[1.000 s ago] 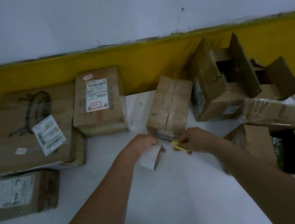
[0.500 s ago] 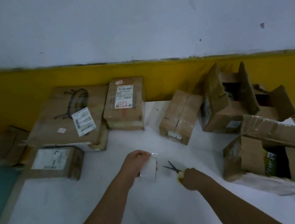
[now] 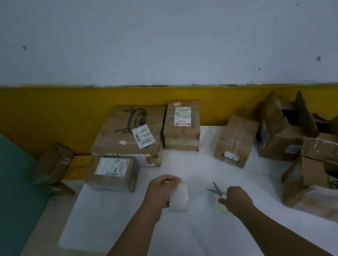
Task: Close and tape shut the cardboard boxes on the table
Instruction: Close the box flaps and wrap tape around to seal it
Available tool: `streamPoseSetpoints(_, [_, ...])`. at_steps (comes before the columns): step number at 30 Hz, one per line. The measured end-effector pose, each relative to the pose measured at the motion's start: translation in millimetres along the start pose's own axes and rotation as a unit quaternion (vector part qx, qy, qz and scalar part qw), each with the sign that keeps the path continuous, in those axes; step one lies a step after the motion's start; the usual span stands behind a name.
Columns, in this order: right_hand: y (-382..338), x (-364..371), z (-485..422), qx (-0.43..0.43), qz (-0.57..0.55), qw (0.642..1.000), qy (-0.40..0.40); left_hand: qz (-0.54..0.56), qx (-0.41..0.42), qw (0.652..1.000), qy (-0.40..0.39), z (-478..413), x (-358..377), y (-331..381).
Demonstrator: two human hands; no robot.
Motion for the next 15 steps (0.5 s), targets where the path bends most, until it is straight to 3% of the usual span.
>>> streamPoseSetpoints(6, [-15.1,39.1,9.4,0.016,0.006,0.998,0.067,-0.015,0.01,1.0,0.004,23.0,-47.9,-32.1])
streamPoseSetpoints(8, [-44.2,53.5,24.6,-0.021,-0.071,0.995,0.067,-0.013,0.015,1.0,-0.003,28.8,-63.1,-45.0])
streamPoseSetpoints(10, [-81.8,60.2,58.7,-0.095,-0.208,0.97,0.083,0.001,0.01,1.0,-0.004,38.8,-76.5,-59.1])
streamPoseSetpoints(12, [-122.1,69.2,101.8,-0.157,-0.343,0.925,0.042,0.018,-0.002,1.0,-0.001,49.3,-82.4,-70.9])
streamPoseSetpoints(15, [-171.1,104.9,146.9,-0.228,-0.341,0.909,-0.066,0.046,-0.024,0.999,0.007,58.9,-83.4,-86.8])
Point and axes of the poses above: each hand's wrist, its own z-axis away from the middle knuckle, its own x-axis out of the palm, y = z × x, the point moved 9 cm from there along -z, towards the middle knuckle, and after that the axes turned 8 degrees about -y, right-handed, at the moved point
